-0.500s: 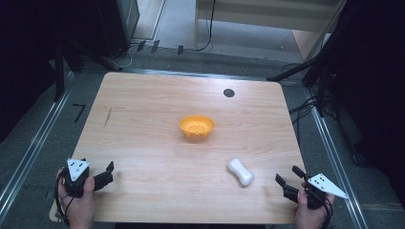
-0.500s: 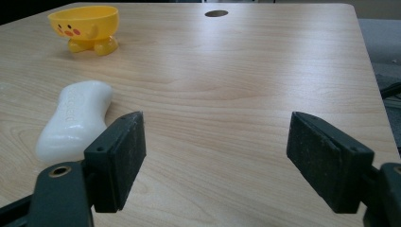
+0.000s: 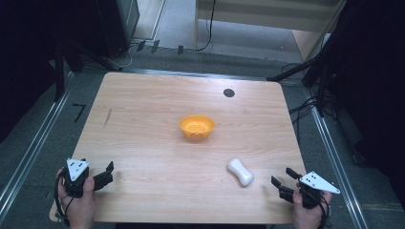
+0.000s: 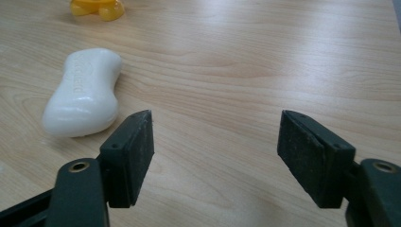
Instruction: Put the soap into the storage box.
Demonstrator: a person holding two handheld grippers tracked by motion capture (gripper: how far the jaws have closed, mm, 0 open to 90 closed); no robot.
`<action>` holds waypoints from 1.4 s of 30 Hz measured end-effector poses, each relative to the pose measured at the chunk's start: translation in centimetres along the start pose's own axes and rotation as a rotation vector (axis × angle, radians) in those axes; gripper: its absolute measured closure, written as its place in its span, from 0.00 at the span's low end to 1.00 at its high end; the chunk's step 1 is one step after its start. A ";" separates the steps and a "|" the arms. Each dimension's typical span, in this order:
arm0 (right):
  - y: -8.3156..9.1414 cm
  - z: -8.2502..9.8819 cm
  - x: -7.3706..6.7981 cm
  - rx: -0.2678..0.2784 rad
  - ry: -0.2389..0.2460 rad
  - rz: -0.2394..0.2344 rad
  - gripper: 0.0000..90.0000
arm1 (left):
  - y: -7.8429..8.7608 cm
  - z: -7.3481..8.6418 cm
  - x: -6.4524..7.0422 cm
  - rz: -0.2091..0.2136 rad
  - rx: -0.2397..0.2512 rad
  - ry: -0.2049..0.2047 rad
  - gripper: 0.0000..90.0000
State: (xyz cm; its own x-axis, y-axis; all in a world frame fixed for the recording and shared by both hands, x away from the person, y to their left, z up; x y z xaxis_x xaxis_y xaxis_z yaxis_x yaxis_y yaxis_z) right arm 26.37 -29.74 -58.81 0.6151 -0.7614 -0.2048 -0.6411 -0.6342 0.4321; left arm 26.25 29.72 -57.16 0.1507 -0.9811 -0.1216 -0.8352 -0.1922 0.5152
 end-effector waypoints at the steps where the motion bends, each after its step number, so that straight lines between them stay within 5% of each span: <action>1: 0.0 0.0 0.0 0.000 0.000 0.000 0.30 | 0.0 0.0 0.0 0.000 0.000 0.000 0.10; 5: -0.7 -0.3 -0.7 -0.125 0.041 -0.048 0.15 | 0.2 0.0 0.1 0.006 0.008 -0.002 0.09; 9: -1.5 -0.9 -1.9 -0.187 0.057 -0.091 0.14 | 0.3 0.1 0.1 0.007 0.010 -0.003 0.10; 23: -2.9 -2.2 -3.5 -0.383 0.101 -0.106 0.15 | 0.3 0.0 0.2 0.006 0.016 -0.009 0.10; 42: -5.0 -3.5 -6.0 -0.490 0.093 -0.126 0.15 | 0.3 0.0 0.2 0.007 0.017 -0.009 0.10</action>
State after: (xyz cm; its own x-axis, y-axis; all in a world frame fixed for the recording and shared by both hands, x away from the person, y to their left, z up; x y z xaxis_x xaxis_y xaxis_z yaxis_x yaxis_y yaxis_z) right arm 27.48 -21.59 -56.69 0.7267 -0.6534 -0.2123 -0.2826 -0.5660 0.7745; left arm 26.00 29.48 -57.06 0.1398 -0.9821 -0.1260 -0.8449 -0.1847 0.5020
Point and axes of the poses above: each handheld gripper's, and its own axes: y roughly backward along the jaws, z roughly out of its underside, x roughly to its right, the point moved 9 cm from there along -y, roughly forward along the jaws, and after that the axes turned 12 degrees about -z, right-handed, at the moved point
